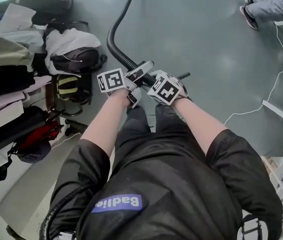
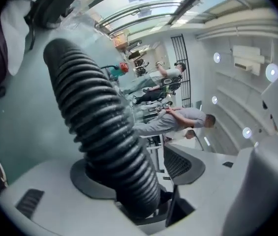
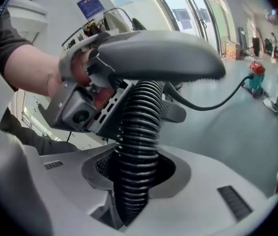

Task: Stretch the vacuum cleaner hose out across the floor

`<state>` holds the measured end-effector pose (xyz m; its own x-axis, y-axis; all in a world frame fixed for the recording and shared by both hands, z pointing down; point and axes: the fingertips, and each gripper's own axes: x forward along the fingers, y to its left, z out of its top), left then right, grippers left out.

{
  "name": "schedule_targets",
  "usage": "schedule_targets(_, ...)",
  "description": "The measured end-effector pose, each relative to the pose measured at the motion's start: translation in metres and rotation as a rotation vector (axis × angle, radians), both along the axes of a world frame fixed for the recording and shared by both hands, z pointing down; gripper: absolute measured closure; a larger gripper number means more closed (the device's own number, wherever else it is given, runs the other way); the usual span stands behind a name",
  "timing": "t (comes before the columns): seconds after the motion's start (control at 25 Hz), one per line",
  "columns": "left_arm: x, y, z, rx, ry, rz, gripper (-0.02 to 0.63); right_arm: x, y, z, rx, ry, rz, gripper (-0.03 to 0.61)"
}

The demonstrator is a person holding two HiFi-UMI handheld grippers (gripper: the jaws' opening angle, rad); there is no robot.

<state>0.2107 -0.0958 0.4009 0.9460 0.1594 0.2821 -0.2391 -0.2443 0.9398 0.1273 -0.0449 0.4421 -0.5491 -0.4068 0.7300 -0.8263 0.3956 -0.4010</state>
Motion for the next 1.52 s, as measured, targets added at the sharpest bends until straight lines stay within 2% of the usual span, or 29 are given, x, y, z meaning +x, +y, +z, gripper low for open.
schedule_targets(0.04,-0.006,0.006,0.007,-0.001,-0.035,0.005,0.334,-0.005,0.003,-0.001,-0.001,-0.005,0.0,0.442)
schedule_targets(0.08,-0.013,0.008,0.011,-0.01,-0.051,0.003,0.43,-0.008,0.005,-0.002,0.006,-0.01,0.0,0.442)
schedule_targets(0.12,-0.018,0.009,0.01,-0.039,-0.039,-0.004,0.436,-0.012,0.008,-0.003,0.017,-0.015,-0.007,0.44)
schedule_targets(0.2,-0.022,0.006,-0.003,-0.132,0.046,-0.033,0.468,-0.017,0.016,0.001,0.035,-0.005,-0.053,0.439)
schedule_targets(0.32,-0.027,-0.001,-0.024,-0.205,0.166,-0.025,0.472,-0.019,0.03,0.018,0.037,0.064,-0.114,0.412)
schedule_targets(0.48,-0.048,-0.01,-0.033,-0.216,0.212,0.059,0.472,-0.029,0.01,0.022,0.119,0.167,-0.112,0.388)
schedule_targets(0.6,-0.074,-0.03,-0.038,-0.249,0.242,0.059,0.472,-0.04,-0.002,0.022,0.126,0.262,-0.097,0.381)
schedule_targets(0.68,-0.094,-0.048,-0.039,-0.269,0.258,0.046,0.474,-0.05,-0.002,0.025,0.1,0.3,-0.08,0.337)
schedule_targets(0.96,-0.129,-0.083,-0.048,-0.275,0.291,0.133,0.474,-0.083,0.02,0.08,-0.134,0.27,0.143,0.337)
schedule_targets(1.08,-0.133,-0.095,-0.048,-0.269,0.295,0.132,0.472,-0.098,0.037,0.089,-0.202,0.213,0.201,0.367)
schedule_targets(1.2,-0.13,-0.097,-0.043,-0.242,0.305,0.079,0.458,-0.111,0.041,0.077,-0.222,0.184,0.209,0.387)
schedule_targets(1.28,-0.128,-0.074,-0.034,-0.206,0.293,0.099,0.413,-0.118,0.042,0.066,-0.228,0.156,0.235,0.396)
schedule_targets(1.32,-0.129,-0.057,-0.025,-0.175,0.259,0.128,0.381,-0.12,0.043,0.061,-0.231,0.139,0.251,0.399)
schedule_targets(1.36,-0.133,-0.041,-0.011,-0.12,0.192,0.153,0.343,-0.121,0.044,0.056,-0.233,0.126,0.262,0.401)
schedule_targets(1.44,-0.143,-0.013,0.02,-0.016,0.043,0.169,0.321,-0.122,0.048,0.047,-0.236,0.105,0.26,0.405)
schedule_targets(1.52,-0.14,0.026,0.029,-0.051,0.004,0.167,0.321,-0.124,0.053,0.039,-0.232,0.075,0.239,0.41)
